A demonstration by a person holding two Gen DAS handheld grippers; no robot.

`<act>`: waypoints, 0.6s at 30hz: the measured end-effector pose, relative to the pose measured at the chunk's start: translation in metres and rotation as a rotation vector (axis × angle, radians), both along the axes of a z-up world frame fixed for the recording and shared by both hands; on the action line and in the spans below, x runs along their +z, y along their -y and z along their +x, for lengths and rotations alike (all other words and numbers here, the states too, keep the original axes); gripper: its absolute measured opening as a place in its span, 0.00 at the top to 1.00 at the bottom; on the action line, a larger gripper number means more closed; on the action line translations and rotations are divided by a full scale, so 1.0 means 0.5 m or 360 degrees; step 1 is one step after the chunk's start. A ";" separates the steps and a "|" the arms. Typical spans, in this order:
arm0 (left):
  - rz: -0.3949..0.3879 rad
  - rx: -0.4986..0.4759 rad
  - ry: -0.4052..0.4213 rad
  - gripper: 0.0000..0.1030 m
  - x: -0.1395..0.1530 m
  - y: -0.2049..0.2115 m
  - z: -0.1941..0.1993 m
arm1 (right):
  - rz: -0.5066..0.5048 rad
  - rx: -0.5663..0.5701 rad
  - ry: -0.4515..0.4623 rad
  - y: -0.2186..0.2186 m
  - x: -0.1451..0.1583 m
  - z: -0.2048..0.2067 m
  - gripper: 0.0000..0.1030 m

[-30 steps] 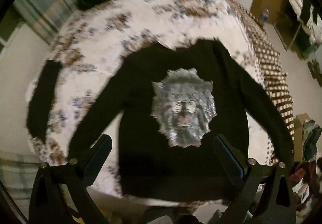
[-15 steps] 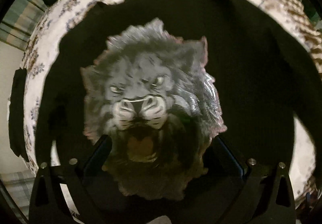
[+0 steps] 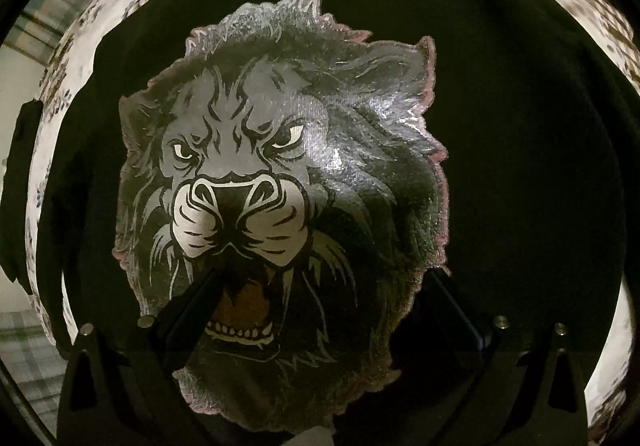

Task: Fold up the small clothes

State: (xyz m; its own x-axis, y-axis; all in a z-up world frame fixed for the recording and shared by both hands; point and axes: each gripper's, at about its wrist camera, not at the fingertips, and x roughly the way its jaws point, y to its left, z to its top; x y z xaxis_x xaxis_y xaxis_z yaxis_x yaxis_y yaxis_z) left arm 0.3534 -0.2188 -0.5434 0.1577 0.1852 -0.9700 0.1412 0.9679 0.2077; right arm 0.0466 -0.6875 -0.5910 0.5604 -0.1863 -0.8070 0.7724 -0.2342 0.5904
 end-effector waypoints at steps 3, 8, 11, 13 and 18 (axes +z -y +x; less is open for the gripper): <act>-0.0010 0.0006 -0.0011 0.00 -0.002 0.018 -0.008 | -0.0094 0.0001 -0.0017 0.031 0.046 -0.018 0.90; -0.0046 0.0019 -0.0012 0.00 0.002 -0.004 -0.002 | -0.0243 0.0133 -0.0042 0.082 0.122 0.021 0.90; -0.0072 0.0028 -0.0005 0.00 0.020 -0.017 -0.007 | -0.0344 0.0295 -0.0049 0.091 0.186 0.071 0.90; -0.0086 0.0037 0.0019 0.00 0.038 -0.036 -0.007 | -0.0443 0.0417 -0.0065 0.084 0.247 0.123 0.90; -0.0127 0.0096 0.0065 0.00 0.085 -0.108 0.001 | -0.0670 0.0747 -0.0078 -0.014 0.402 0.276 0.90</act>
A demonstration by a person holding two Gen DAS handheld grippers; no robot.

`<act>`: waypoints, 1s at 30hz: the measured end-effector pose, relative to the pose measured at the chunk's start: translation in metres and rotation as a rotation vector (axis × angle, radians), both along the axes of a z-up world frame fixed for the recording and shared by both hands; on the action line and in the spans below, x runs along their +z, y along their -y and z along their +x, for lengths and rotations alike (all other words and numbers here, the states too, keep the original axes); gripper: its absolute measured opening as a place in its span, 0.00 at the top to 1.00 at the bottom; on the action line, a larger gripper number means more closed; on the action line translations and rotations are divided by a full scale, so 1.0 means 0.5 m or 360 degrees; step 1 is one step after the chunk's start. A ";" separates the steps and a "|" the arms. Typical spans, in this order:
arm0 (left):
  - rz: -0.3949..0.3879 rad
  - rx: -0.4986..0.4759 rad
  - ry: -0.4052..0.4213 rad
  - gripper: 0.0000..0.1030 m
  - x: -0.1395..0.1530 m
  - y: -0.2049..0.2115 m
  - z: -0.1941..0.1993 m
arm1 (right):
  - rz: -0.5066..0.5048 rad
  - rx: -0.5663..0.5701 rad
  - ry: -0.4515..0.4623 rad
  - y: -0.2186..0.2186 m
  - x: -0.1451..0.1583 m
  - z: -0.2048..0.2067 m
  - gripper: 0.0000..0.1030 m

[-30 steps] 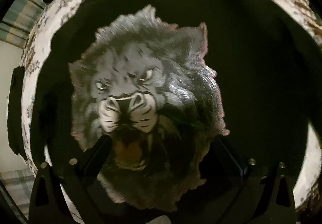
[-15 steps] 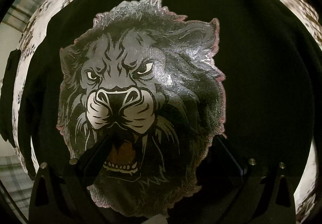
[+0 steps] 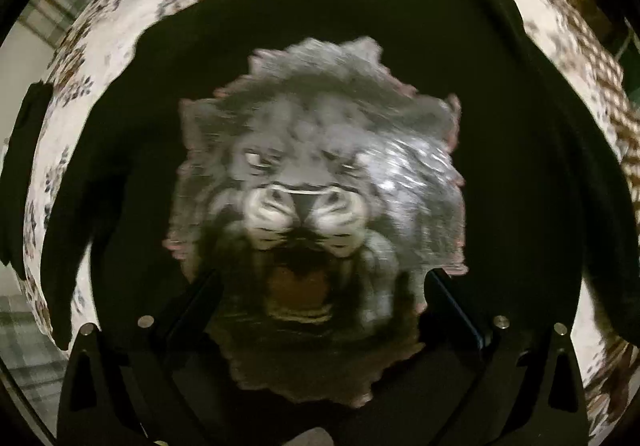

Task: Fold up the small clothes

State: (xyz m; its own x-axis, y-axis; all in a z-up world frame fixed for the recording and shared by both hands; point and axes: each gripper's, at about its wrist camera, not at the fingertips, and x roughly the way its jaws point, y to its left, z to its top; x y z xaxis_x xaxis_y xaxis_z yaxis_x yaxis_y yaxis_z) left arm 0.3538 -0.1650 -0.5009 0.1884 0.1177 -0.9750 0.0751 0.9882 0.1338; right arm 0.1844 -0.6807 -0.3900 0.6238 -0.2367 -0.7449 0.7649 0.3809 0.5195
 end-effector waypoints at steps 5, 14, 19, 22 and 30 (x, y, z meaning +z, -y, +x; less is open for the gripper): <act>0.0014 0.0085 0.0039 0.00 0.037 -0.093 0.023 | -0.0158 0.0367 -0.0052 -0.180 0.106 0.200 0.90; 0.0040 0.0425 0.0058 0.00 0.033 -0.358 -0.008 | -0.0350 0.1239 -0.0221 -0.761 0.024 0.574 0.90; 0.0091 0.0589 0.0020 0.00 0.019 -0.481 -0.043 | -0.0475 0.1696 -0.0394 -1.093 -0.116 0.643 0.90; 0.0112 0.0648 0.0004 0.00 0.014 -0.526 -0.065 | -0.0478 0.1821 -0.0471 -1.174 -0.184 0.647 0.90; 0.0033 0.0671 0.0016 0.00 0.043 -0.551 -0.059 | -0.0062 0.2104 -0.0575 -1.172 -0.249 0.616 0.38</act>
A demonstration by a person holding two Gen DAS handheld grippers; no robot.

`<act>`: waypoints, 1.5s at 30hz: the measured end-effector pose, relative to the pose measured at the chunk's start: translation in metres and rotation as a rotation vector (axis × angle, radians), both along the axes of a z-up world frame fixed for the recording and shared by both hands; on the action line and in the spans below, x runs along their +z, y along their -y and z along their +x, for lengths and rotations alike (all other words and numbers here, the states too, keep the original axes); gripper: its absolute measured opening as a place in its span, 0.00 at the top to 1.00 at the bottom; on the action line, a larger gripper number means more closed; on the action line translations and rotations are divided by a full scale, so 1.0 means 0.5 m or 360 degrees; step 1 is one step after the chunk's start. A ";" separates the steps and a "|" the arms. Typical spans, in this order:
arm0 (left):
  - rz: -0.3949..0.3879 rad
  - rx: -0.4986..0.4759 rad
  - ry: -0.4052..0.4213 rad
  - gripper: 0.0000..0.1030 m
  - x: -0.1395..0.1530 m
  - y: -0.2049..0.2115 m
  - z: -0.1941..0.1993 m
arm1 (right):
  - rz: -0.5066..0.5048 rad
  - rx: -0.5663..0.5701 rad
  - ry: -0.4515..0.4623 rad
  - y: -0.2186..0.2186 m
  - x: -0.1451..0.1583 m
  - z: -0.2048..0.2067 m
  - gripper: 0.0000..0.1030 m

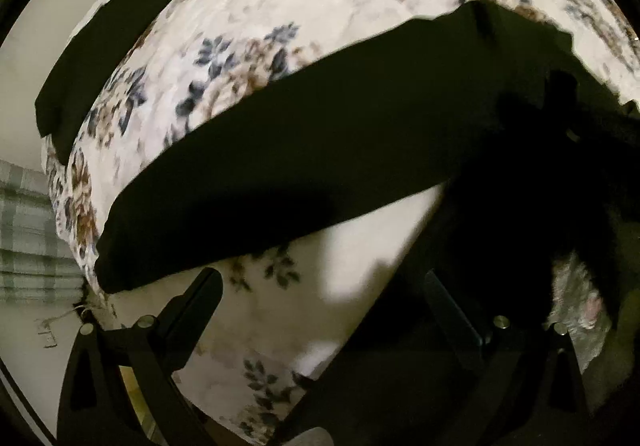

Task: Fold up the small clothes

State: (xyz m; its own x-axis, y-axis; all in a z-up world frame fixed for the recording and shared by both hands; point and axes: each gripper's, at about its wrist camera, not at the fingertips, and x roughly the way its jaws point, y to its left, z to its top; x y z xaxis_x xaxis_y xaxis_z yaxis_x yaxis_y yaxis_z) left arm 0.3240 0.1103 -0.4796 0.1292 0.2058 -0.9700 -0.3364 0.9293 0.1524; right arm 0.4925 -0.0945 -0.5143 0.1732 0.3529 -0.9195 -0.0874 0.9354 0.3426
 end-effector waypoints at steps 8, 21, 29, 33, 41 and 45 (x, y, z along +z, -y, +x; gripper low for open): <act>-0.0066 -0.0206 0.0120 0.00 0.054 0.084 0.108 | 0.0050 -0.0861 -0.0085 0.473 0.097 -0.201 0.32; 0.0020 -0.0365 -0.0068 0.00 -0.096 0.168 0.258 | -0.0026 -0.0901 -0.0246 0.729 -0.020 -0.157 0.89; 0.0030 -0.0370 -0.0022 0.00 -0.087 0.172 0.242 | 0.0084 -0.1033 -0.0297 0.774 -0.017 -0.147 0.79; 0.0010 -0.0375 0.0030 0.00 -0.049 0.174 0.232 | 0.0105 -0.1114 -0.0189 0.769 0.065 -0.213 0.55; -0.0092 -0.0410 0.0016 0.00 -0.018 0.175 0.195 | 0.0324 -0.1176 -0.0342 0.616 0.061 -0.321 0.55; -0.0151 -0.0477 0.0007 0.00 -0.013 0.197 0.172 | 0.0471 -0.1234 -0.0399 0.565 -0.002 -0.312 0.55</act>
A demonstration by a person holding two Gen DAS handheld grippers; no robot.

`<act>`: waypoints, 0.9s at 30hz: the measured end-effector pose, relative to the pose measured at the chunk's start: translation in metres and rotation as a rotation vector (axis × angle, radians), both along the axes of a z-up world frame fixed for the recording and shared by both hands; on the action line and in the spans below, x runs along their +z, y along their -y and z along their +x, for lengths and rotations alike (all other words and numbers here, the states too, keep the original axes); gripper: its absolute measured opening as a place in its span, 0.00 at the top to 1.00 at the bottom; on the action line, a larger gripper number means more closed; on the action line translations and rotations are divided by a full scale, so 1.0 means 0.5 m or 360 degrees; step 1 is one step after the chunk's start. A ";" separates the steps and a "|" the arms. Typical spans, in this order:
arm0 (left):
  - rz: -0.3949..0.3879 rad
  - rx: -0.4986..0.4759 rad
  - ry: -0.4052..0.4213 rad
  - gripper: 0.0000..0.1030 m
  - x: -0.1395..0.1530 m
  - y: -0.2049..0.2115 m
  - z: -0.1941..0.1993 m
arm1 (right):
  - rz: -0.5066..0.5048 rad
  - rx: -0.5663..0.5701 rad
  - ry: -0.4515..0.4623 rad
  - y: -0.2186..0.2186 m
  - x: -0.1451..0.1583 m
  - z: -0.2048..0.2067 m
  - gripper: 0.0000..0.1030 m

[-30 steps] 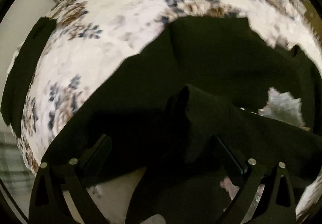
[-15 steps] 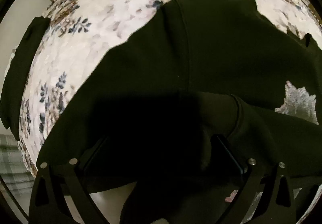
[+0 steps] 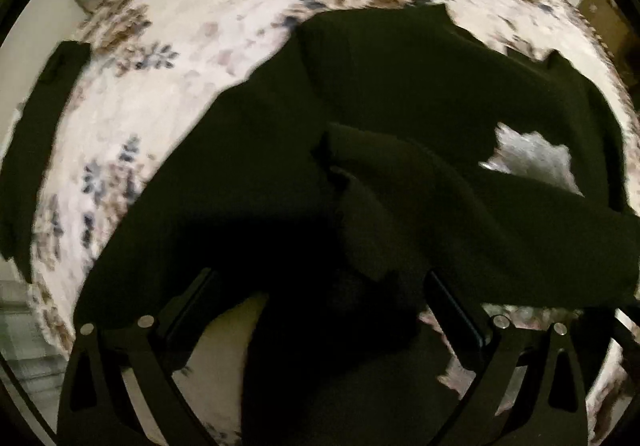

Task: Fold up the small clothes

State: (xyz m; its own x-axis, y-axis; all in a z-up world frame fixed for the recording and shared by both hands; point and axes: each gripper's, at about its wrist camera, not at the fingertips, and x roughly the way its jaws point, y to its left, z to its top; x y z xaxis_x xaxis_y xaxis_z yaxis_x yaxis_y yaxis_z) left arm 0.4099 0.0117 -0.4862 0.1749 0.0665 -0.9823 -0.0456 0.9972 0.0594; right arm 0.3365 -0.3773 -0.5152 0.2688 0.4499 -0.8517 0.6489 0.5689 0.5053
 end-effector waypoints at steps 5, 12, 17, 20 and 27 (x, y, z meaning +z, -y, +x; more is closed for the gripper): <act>-0.0321 0.0264 -0.0154 0.17 -0.057 -0.007 0.026 | 0.0061 -0.0192 0.0073 -0.008 -0.060 0.030 0.55; -0.0357 0.0440 -0.0085 0.80 -0.093 -0.020 0.039 | 0.0010 -0.0324 0.0085 0.012 -0.065 0.022 0.90; -0.0413 0.0350 -0.0024 0.88 -0.074 -0.018 0.002 | -0.0094 -0.0253 0.0083 0.022 -0.051 0.012 0.91; -0.0405 0.0299 -0.0053 0.84 -0.092 -0.011 0.001 | -0.0142 -0.0212 0.0048 0.034 -0.062 0.016 0.91; -0.0469 0.0399 0.0121 0.25 -0.005 -0.058 -0.026 | -0.0320 0.0126 0.0012 0.007 -0.029 0.046 0.44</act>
